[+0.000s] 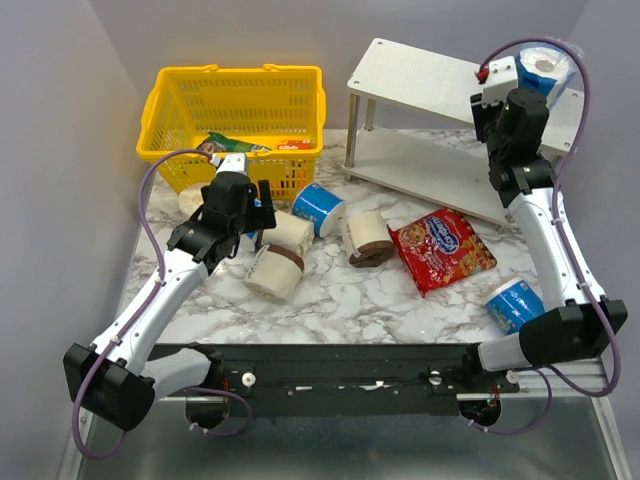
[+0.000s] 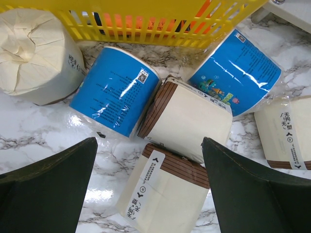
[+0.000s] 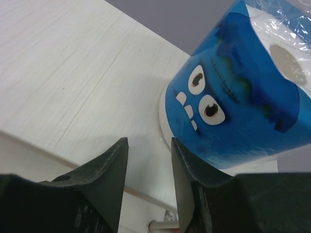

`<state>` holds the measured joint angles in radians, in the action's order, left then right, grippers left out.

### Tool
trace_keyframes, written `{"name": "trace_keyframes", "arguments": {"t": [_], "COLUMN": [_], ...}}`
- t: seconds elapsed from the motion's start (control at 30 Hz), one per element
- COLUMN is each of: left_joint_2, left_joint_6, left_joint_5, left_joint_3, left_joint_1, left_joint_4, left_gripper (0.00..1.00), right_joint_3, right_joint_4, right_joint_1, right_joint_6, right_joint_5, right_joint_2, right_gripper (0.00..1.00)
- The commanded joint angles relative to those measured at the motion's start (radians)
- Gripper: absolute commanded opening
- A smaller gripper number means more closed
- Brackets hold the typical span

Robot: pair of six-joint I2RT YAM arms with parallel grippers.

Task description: Place and organize the paper towels onto the shelf

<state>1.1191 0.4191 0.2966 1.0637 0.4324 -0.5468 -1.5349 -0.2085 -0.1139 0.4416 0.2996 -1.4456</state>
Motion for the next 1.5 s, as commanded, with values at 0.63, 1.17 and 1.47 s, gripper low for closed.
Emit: {"name": "trace_keyframes", "arguments": {"t": [0.63,1.17,1.47], "left_joint_2": [-0.068,-0.085,-0.062], "left_joint_6": [0.012,0.004,-0.005], "left_joint_5": [-0.036,-0.025,-0.027], "left_joint_3": [-0.004,-0.008,-0.005], "left_joint_1": [0.014,0.043,0.043], "left_joint_4": [0.024,0.027,0.024], "left_gripper": [0.99,0.99,0.99], "right_joint_3": [0.314,-0.14,-0.252], "right_joint_4": [-0.482,0.022,0.277], "right_joint_1": [0.003,-0.038,-0.046], "right_joint_6": [-0.729,-0.25,-0.116], "right_joint_5": [0.124,0.011,0.058], "right_joint_2": [0.625,0.079,-0.183], "right_gripper": [0.7,0.54,0.55]}}
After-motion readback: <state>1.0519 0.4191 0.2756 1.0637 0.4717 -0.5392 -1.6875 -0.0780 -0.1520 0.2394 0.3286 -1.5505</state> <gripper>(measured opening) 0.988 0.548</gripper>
